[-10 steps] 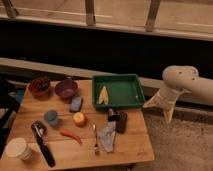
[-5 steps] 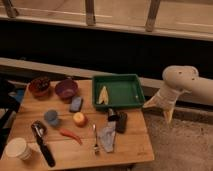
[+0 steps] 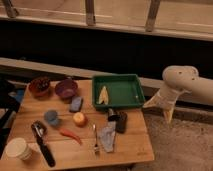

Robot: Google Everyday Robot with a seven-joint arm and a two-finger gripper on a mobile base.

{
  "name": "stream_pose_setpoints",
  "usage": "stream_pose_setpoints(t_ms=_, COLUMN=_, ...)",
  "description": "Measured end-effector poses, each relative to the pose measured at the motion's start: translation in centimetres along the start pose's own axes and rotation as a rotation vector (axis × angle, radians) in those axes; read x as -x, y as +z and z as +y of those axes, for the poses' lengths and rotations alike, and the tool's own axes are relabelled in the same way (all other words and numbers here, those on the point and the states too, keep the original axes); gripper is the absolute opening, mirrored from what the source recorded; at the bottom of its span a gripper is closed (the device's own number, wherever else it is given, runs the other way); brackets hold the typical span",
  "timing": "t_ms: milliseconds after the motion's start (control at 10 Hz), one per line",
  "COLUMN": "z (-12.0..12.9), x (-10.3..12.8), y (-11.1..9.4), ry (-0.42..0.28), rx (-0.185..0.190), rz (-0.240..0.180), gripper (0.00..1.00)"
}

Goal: Wipe table surface with eraser

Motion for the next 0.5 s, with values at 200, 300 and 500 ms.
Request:
stream_pose_setpoints(t_ms=200, z=0.0, x=0.0, y=0.0, ry=0.0, rx=0.0, rz=0.0, gripper=0.8)
stream_pose_setpoints(t_ms=300, z=-0.02, x=-0.02, y=-0.01, ry=-0.001, rx=0.001, rz=0.0, gripper=0.8)
stream_pose_setpoints(t_ms=500, z=0.4, x=-0.82, y=-0.59, ry=-0.045, rx=0.019, rz=0.003, gripper=0.8)
